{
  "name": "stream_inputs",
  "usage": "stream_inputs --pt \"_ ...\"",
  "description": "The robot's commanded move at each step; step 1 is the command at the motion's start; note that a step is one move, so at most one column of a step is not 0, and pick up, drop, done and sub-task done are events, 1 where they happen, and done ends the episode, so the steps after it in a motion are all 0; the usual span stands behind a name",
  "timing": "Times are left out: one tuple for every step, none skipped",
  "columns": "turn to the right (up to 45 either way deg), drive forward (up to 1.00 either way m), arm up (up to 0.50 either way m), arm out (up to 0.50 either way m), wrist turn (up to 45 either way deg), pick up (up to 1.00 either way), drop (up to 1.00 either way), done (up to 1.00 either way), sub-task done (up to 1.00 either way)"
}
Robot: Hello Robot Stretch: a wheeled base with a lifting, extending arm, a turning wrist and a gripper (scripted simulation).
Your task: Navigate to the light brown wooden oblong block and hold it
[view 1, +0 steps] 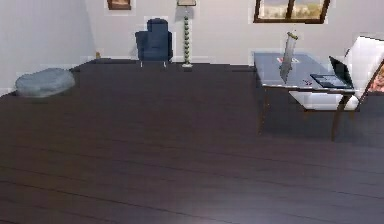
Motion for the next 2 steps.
stream_inputs --pt "12.0 0.0 0.0 0.0 0.0 0.0 0.0 0.0 0.0" --pt "3.0 0.0 0.0 0.0 0.0 0.0 0.0 0.0 0.0"
